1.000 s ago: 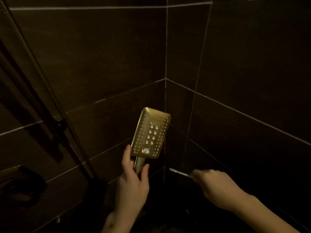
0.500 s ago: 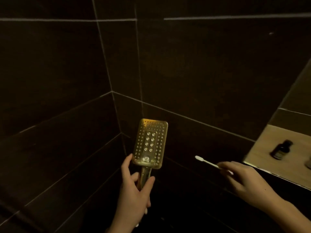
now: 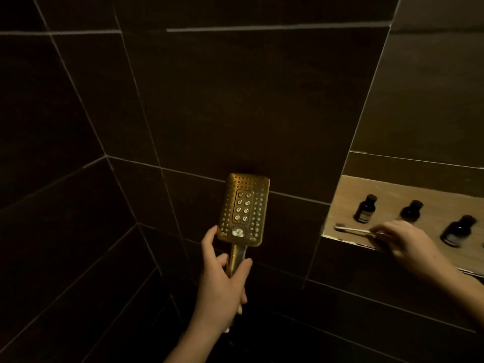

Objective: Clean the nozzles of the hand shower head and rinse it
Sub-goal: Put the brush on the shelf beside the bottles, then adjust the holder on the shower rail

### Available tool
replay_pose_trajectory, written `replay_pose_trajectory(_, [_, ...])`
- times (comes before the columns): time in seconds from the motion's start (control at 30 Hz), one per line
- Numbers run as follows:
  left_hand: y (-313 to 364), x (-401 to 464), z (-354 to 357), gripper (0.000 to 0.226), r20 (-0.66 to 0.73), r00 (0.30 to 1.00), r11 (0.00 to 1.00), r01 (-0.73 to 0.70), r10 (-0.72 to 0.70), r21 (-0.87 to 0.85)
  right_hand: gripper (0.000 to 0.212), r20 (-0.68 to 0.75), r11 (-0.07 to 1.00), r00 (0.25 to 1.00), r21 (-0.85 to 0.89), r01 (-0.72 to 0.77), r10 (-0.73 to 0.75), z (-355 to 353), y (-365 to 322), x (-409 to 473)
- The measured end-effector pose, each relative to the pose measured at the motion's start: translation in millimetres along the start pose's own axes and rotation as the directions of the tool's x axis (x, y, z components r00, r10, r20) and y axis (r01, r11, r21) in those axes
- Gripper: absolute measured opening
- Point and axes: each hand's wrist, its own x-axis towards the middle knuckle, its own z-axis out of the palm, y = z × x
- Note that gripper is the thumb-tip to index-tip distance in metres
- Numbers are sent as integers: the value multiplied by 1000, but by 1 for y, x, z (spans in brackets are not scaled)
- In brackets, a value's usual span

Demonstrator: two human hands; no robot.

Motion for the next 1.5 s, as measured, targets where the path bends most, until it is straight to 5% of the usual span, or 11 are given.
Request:
replay_pose_trajectory(0.43, [3, -2, -8, 90, -33, 999, 998, 14, -12, 55, 30, -44, 996, 995, -28, -88, 87, 11, 1, 11])
replay_pose_trajectory(0.5, [5, -4, -15, 91, -51, 999, 998, 14, -11, 67, 37, -160, 993, 986, -102, -66, 49, -4, -12, 11])
replay_pose_trajectory(0.63, [18, -10, -41, 92, -148, 989, 994, -8, 25, 114, 38, -450, 958, 849, -63, 279, -276, -40, -96, 7])
replay_pose_trajectory(0.77, [48, -19, -92, 96, -328, 942, 983, -15, 76, 184, 29, -462, 760, 696, 71, 646, -549, -37, -237, 26])
replay_pose_trajectory(0.93, [98, -58, -191, 98, -592, 784, 959, -17, 188, 282, 23, -302, 484, 521, 194, 853, -798, -35, -439, 49])
replay_pose_trajectory(1.13, [161, -140, -294, 94, -778, 485, 898, -34, 399, 439, 36, -368, 188, 236, 160, 969, -899, -98, -637, 39])
replay_pose_trajectory(1.33, [217, -203, -348, 90, -823, 265, 858, -36, 502, 512, 44, -500, -18, 241, 459, 888, -832, -175, -765, 26])
replay_pose_trajectory(1.5, [232, -225, -356, 73, -852, 147, 859, 22, 503, 511, 17, -405, -104, 214, 634, 766, -889, -197, -810, 25])
